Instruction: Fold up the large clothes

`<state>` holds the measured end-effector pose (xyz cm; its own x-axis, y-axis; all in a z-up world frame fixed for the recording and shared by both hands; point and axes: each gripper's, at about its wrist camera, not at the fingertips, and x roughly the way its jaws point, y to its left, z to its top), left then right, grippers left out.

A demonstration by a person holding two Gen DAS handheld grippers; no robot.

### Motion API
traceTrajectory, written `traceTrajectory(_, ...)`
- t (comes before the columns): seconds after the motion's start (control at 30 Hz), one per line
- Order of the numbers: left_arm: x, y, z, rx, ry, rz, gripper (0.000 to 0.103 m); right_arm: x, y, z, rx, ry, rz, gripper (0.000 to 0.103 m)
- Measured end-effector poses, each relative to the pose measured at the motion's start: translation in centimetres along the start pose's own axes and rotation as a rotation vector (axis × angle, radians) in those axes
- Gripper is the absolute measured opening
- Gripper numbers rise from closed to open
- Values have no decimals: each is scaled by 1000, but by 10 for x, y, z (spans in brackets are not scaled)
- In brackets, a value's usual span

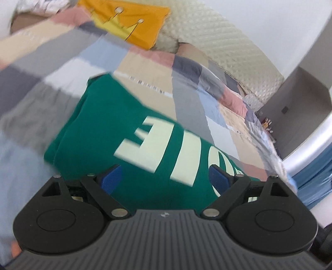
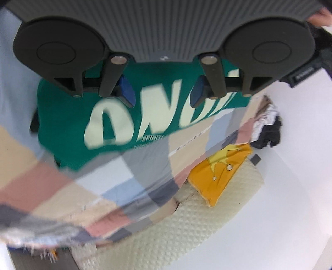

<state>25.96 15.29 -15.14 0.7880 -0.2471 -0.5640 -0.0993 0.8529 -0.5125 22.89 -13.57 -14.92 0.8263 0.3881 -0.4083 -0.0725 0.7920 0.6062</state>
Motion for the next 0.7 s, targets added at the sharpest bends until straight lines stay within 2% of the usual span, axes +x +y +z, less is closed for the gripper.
traceTrajectory(0.13,-3,25,-7,-146,41,-12,94,3,-5,-16,104,78,62,71)
traceTrajectory(0.27,2,48,-5,-285,74,-26,95,20,-15,-30,256,172,136,94)
traceTrajectory(0.4,9,59,-7,-354,97,-27,96,35,-31,-40,401,219,137,93)
traceTrajectory(0.6,27,72,-12,-454,159,-53,97,52,-65,-51,639,219,110,94)
traceTrajectory(0.7,37,82,-18,-540,175,-81,97,63,-74,-57,732,224,132,95)
